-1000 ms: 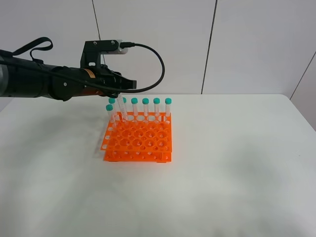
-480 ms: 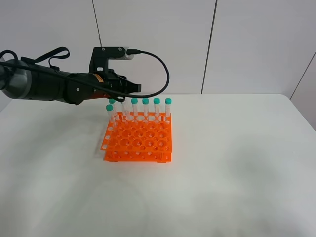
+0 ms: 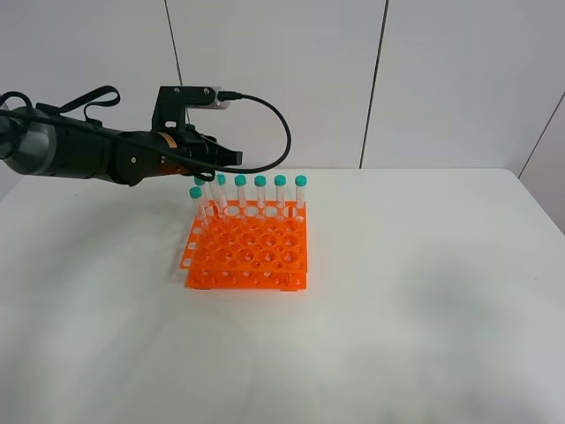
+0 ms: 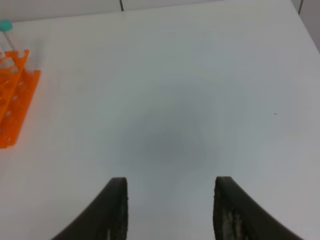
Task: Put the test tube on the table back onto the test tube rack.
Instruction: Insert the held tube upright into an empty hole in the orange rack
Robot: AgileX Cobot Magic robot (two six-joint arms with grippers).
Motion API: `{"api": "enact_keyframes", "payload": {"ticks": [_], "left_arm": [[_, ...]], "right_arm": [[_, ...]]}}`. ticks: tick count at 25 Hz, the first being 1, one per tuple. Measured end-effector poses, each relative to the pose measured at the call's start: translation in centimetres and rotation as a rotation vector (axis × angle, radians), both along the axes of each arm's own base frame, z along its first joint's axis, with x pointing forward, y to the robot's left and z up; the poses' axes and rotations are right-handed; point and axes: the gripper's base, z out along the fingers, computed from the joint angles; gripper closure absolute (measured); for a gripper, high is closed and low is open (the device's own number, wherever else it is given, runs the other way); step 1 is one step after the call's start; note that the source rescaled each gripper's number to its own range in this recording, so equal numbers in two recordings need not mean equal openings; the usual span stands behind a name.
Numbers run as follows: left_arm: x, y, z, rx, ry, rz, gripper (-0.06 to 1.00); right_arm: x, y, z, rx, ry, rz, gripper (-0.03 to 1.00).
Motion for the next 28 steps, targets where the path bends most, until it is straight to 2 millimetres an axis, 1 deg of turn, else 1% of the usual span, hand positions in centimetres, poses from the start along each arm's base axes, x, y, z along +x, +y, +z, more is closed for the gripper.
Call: {"api": "enact_keyframes", "payload": {"ticks": [7, 18, 28], "left_arm": [[0.0, 0.0, -0.2, 0.004, 0.004, -0.002, 0.94], [0.2, -0.1, -1.0, -0.006, 0.026, 0.006, 0.94], [0.2, -0.1, -1.0, -0.011, 0.019, 0.007, 0.94]], "right_arm": [[0.0, 0.0, 0.0, 0.0, 0.0, 0.0, 0.22], [0.0, 0.0, 0.0, 0.0, 0.0, 0.0, 0.22], [0.0, 0.0, 0.0, 0.0, 0.0, 0.0, 0.22]]}}
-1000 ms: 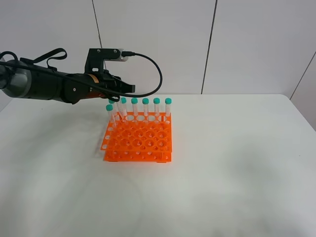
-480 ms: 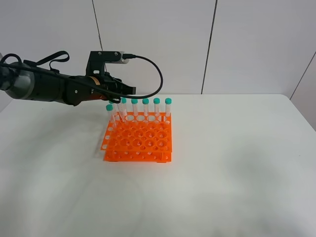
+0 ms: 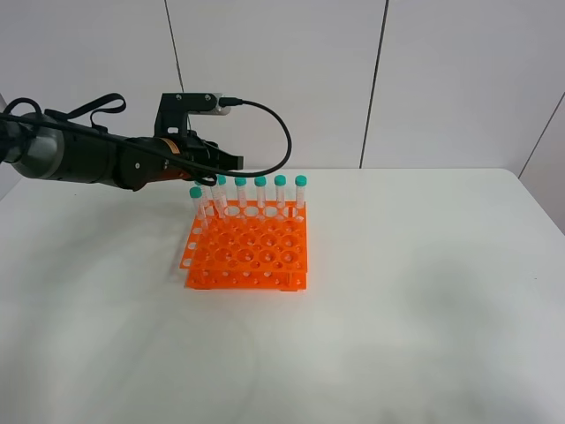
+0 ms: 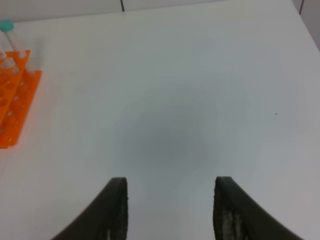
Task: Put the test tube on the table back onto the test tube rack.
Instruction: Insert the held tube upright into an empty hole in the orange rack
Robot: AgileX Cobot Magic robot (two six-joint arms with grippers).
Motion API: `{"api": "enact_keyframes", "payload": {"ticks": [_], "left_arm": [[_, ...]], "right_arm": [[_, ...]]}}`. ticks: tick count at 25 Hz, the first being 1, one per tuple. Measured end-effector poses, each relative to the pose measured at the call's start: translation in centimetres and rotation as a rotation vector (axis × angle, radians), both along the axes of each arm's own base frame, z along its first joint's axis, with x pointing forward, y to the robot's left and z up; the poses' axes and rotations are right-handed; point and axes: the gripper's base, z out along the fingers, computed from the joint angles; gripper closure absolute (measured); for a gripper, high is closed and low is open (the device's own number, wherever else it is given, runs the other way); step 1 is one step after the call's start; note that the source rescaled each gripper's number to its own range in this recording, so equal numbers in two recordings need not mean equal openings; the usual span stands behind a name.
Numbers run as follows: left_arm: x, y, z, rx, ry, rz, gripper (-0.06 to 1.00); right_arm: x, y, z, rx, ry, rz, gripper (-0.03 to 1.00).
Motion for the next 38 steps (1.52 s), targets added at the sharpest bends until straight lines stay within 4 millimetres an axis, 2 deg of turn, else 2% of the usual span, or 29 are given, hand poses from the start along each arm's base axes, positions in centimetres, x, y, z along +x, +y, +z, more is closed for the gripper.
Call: {"api": "enact_keyframes", "payload": {"ticks": [15, 38], "left_arm": [[0.5, -0.1, -2.5, 0.007, 0.036, 0.004, 0.94], [0.7, -0.2, -2.9, -0.008, 0.017, 0.009, 0.94]], "right_arm": [[0.0, 0.0, 0.0, 0.0, 0.0, 0.0, 0.22], [0.0, 0.0, 0.0, 0.002, -0.001, 0.001, 0.22]]}}
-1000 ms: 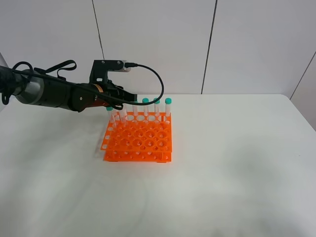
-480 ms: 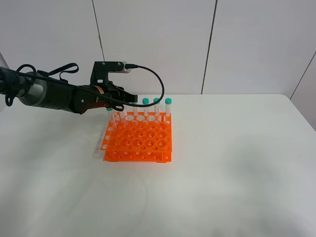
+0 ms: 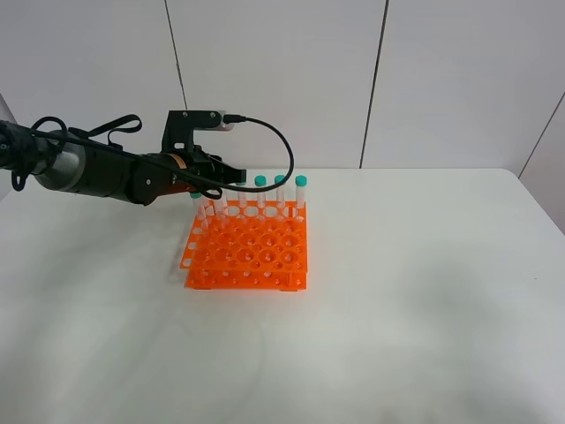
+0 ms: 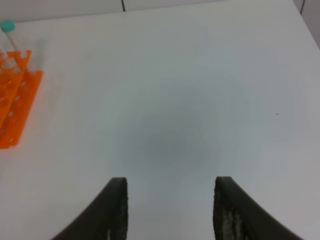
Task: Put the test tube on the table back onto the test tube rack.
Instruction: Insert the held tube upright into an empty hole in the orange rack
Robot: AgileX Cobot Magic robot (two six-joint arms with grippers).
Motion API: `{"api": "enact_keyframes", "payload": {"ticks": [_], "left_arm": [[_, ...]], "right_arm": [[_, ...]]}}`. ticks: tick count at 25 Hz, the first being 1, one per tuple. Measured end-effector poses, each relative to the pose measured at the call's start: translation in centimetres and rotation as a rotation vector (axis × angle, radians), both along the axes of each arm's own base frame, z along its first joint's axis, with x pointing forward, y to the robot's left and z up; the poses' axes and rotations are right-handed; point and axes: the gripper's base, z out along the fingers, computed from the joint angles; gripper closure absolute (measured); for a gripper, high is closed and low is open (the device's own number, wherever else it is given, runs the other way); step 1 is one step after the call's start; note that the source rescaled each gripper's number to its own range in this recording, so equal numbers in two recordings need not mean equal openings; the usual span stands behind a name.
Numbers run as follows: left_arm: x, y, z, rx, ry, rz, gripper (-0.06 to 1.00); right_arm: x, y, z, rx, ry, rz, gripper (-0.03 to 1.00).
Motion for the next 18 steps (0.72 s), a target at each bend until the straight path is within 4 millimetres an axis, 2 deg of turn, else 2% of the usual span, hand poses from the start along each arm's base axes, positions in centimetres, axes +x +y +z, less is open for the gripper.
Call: {"api": "enact_keyframes", "payload": {"ticks": [18], "left_arm": [[-0.41, 0.11, -0.35, -0.03, 0.0, 0.014, 0.94]], "right_arm": [[0.0, 0.01, 0.0, 0.001, 0.0, 0.0, 0.22]]}}
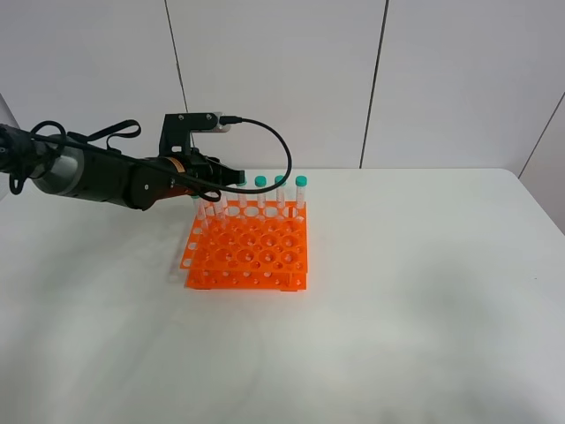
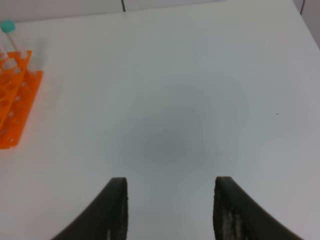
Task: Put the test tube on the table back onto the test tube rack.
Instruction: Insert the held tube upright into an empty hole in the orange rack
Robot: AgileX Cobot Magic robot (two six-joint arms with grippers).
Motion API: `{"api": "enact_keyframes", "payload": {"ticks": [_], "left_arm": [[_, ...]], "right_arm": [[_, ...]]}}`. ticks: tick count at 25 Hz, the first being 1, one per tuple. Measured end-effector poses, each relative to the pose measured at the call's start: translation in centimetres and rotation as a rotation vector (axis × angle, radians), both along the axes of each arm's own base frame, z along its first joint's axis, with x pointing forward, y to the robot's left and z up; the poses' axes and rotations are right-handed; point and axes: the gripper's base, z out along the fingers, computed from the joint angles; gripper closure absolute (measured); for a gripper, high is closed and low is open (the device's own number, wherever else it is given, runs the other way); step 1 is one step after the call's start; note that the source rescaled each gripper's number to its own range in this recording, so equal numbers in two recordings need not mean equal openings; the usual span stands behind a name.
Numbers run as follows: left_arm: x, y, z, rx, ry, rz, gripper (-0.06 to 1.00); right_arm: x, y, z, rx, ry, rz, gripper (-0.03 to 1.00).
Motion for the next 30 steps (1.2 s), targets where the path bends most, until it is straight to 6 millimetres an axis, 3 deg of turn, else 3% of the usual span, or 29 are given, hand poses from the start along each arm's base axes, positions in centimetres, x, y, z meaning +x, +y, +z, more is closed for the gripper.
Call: {"api": "enact_keyframes", "payload": {"ticks": [30], "left_arm": [[-1.1, 0.2, -0.3, -0.022, 0.0, 0.014, 0.94]], "right_arm": [[0.0, 0.0, 0.0, 0.0, 0.0, 0.0, 0.22]]}}
